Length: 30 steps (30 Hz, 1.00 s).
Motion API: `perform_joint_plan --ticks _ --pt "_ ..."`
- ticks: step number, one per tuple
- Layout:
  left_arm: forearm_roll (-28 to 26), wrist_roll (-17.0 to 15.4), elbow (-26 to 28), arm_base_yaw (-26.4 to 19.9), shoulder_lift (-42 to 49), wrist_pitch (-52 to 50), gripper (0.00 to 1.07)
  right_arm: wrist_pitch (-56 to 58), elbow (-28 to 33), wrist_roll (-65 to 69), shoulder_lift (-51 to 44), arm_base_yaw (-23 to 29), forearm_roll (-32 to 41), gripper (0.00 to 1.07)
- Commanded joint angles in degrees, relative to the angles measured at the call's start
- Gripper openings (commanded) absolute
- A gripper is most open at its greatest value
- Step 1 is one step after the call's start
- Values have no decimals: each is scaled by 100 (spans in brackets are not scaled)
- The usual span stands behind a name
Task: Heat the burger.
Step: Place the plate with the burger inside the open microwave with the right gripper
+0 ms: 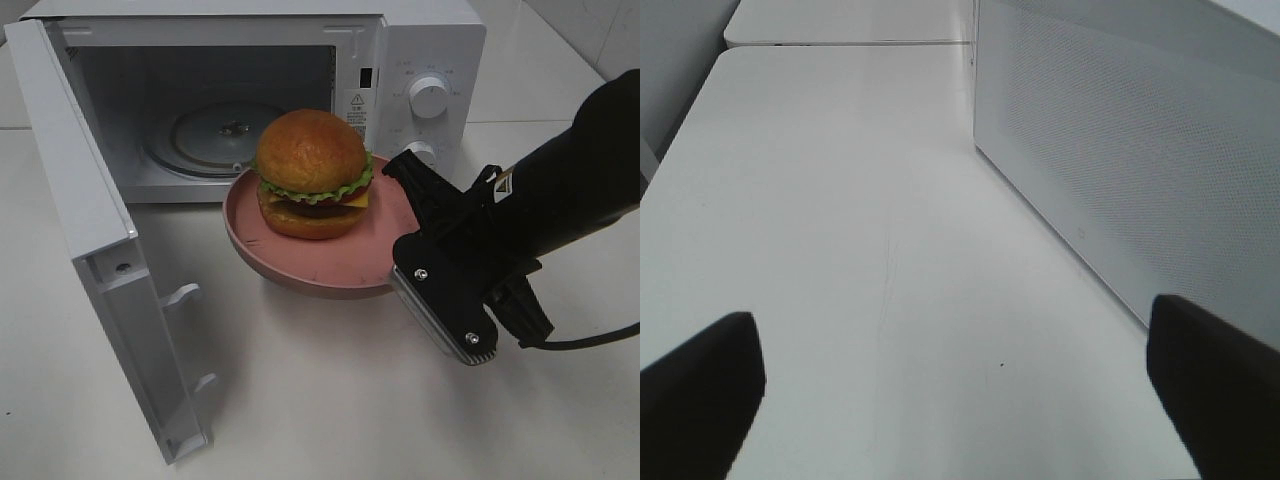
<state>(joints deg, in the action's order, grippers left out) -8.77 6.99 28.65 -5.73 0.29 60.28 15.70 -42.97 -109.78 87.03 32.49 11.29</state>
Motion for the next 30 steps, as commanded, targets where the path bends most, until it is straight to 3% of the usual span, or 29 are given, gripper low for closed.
perform_joint_plan --ticks 1,13,18,30 --pt "6 0 -17 -6 115 -74 98 -355 -52 -178 -40 -40 126 0" --pt "6 0 -17 -6 115 -74 98 -361 -52 -178 -40 -23 115 0" --pt "6 0 -17 -6 115 -74 98 -361 -126 74 6 120 -275 0" --pt "6 0 -17 -6 115 -74 98 -275 -819 985 653 241 -934 0"
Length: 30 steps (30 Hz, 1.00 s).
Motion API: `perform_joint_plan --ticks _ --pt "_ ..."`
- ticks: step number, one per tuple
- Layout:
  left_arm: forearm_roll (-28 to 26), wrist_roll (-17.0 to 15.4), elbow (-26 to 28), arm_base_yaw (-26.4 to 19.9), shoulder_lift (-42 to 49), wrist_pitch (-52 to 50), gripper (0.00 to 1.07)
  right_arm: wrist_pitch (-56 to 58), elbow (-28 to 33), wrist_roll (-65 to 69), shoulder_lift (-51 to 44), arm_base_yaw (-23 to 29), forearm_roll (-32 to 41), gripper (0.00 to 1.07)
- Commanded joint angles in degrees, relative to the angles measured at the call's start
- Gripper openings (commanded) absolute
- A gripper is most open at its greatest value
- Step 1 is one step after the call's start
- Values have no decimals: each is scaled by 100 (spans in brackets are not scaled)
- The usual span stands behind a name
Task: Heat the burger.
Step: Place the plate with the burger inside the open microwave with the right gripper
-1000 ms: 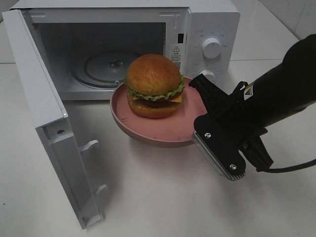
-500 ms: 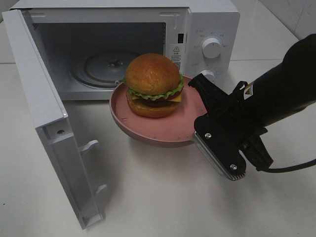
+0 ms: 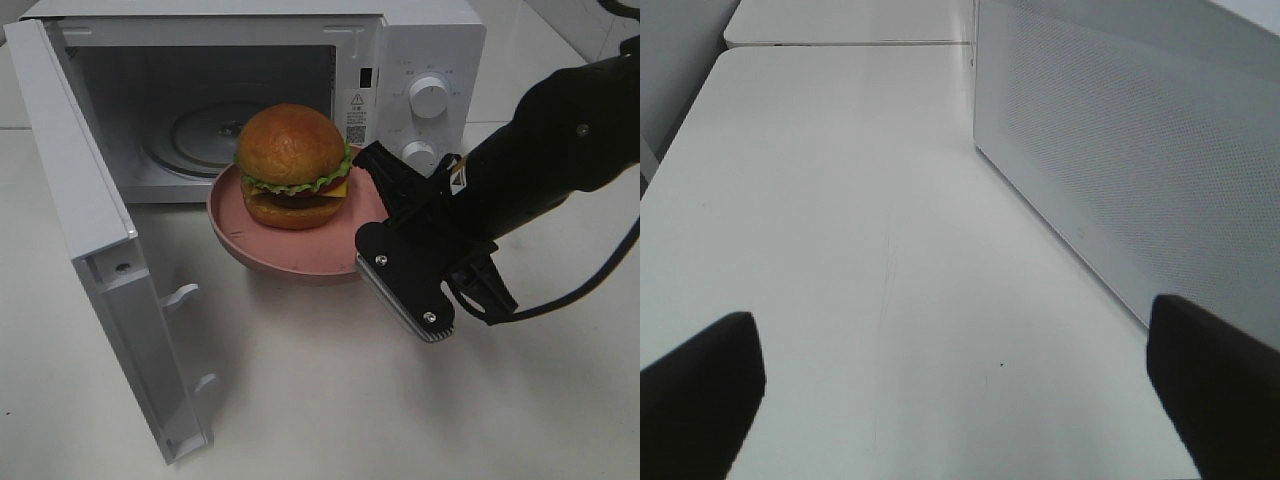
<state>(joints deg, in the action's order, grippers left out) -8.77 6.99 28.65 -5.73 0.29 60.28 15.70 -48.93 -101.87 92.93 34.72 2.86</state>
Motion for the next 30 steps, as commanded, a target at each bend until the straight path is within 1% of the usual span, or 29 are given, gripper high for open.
perform_joint_plan --ticks 1,8,9,10,12,14,15,17,20,25,30 --pt "6 0 -17 -6 115 -74 98 -275 -223 195 63 17 -92 0" --pt "6 0 -17 -6 115 -74 98 -143 -733 344 435 17 -138 0" --pt "6 0 -17 -6 115 -74 98 -143 -733 344 435 17 -138 0" --pt "6 0 -17 -6 115 -74 98 -40 -894 344 539 17 -149 0" --pt "6 0 -17 -6 115 -74 98 23 -963 344 590 17 -155 0" --pt "6 0 -17 -6 115 -74 98 178 -1203 430 710 17 -195 0" --pt "6 0 -17 -6 115 -74 98 178 -1203 430 710 17 -195 0" --pt "6 0 -17 -6 115 -74 98 321 -1530 762 888 86 -458 0" --pt "6 0 -17 -6 115 -74 98 338 -1593 802 945 92 -470 0" --pt "6 0 -17 -6 115 -74 98 458 -2017 859 1232 149 -561 0" --pt "6 0 -17 -6 115 -74 98 470 -2280 922 1398 149 -561 0"
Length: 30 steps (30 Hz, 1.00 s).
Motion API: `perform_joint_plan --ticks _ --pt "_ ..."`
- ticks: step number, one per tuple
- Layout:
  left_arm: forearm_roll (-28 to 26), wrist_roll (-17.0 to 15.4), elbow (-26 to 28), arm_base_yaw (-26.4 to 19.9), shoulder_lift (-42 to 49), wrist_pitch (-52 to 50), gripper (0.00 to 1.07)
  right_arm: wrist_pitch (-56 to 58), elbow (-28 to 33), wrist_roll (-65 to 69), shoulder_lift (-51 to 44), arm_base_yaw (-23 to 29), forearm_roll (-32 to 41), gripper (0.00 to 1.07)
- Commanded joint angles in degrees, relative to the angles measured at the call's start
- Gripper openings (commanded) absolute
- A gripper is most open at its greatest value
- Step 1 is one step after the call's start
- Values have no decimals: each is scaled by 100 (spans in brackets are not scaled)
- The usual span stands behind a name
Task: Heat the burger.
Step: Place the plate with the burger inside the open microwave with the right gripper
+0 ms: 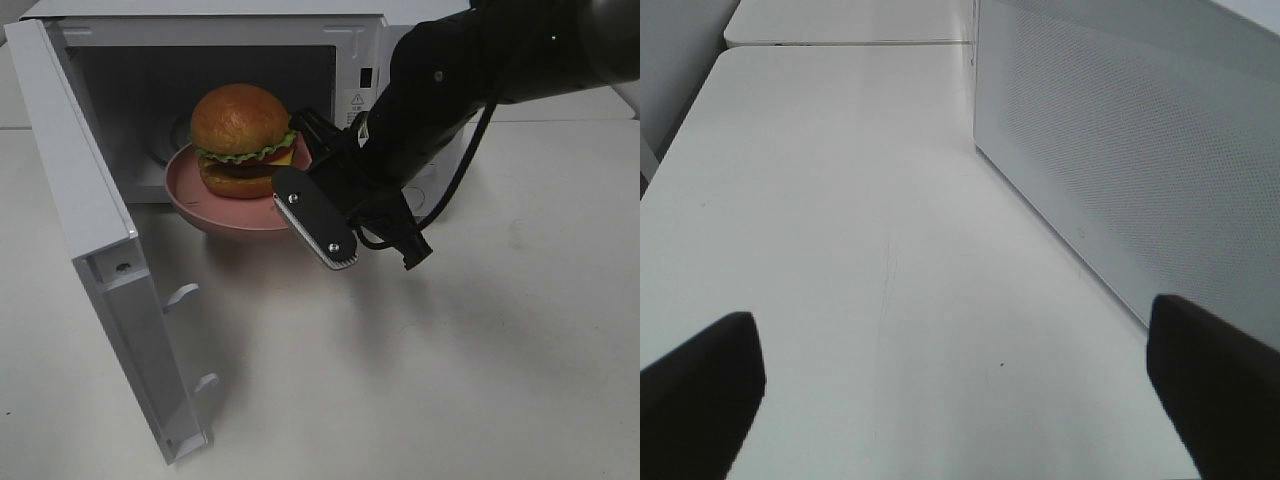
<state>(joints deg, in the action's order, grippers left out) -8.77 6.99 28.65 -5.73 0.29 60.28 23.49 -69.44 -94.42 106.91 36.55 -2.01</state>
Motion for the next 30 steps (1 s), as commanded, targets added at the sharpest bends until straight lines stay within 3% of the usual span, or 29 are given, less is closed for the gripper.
perform_joint_plan --ticks 1,13,30 --pt "6 0 -17 -6 115 -74 98 -309 -298 178 46 -34 -74 0" --pt "6 0 -17 -6 115 -74 98 -292 -859 218 447 -34 -74 0" --pt "6 0 -17 -6 115 -74 98 332 -2349 367 1432 -34 -97 0"
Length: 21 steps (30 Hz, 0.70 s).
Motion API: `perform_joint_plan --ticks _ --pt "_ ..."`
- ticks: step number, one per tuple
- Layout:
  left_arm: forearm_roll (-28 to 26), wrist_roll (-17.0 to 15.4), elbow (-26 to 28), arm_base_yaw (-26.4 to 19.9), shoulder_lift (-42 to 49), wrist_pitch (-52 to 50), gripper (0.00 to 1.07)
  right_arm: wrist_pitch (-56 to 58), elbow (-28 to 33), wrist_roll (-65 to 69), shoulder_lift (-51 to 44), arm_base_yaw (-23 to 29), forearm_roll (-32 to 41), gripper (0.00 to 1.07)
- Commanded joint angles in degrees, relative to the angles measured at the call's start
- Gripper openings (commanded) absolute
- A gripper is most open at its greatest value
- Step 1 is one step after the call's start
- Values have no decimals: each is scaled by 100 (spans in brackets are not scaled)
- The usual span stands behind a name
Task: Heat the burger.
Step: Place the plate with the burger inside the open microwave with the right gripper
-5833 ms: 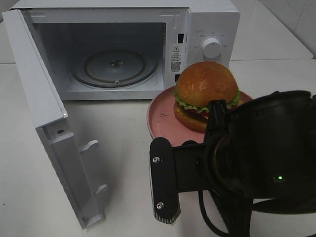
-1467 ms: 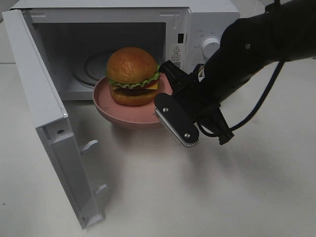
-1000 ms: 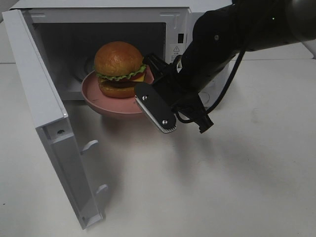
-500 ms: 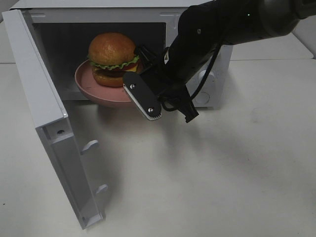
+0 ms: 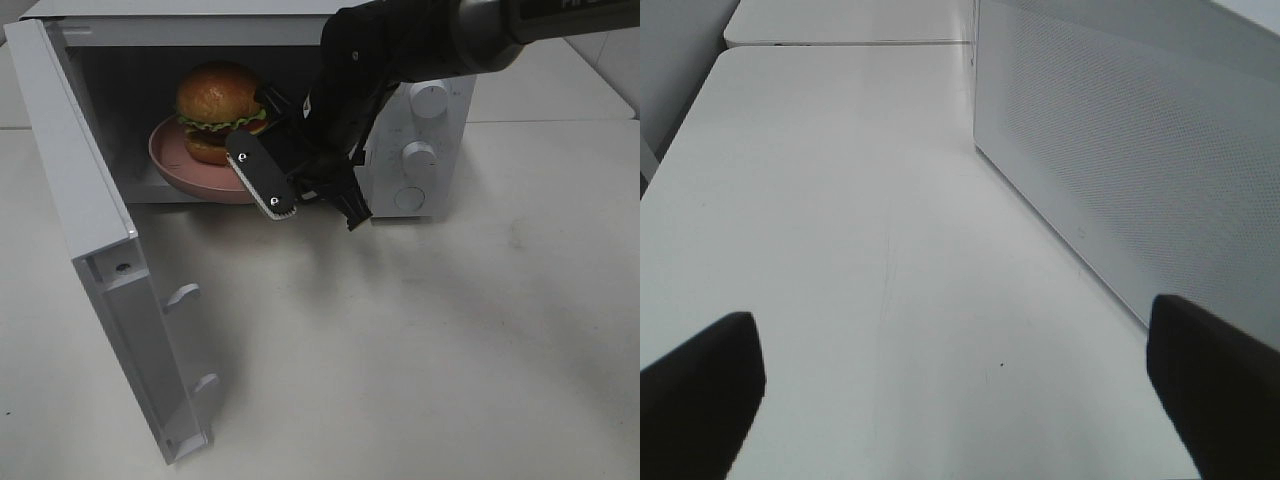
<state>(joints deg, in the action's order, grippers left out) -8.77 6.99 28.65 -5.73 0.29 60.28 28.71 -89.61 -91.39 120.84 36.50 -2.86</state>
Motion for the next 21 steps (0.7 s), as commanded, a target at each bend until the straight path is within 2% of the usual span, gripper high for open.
perform_joint_plan --ticks 1,10,13,21 --pt "6 0 -17 -6 115 -74 98 -80 -533 138 155 -29 -46 0" --pt "6 0 -17 -6 115 -74 98 189 -1324 1112 561 -29 -705 0" --pt "6 0 -17 -6 115 -74 98 281 -1679 1232 756 -29 -762 0" --pt "6 0 -17 -6 115 -74 98 304 -2080 1232 1054 -29 -762 0"
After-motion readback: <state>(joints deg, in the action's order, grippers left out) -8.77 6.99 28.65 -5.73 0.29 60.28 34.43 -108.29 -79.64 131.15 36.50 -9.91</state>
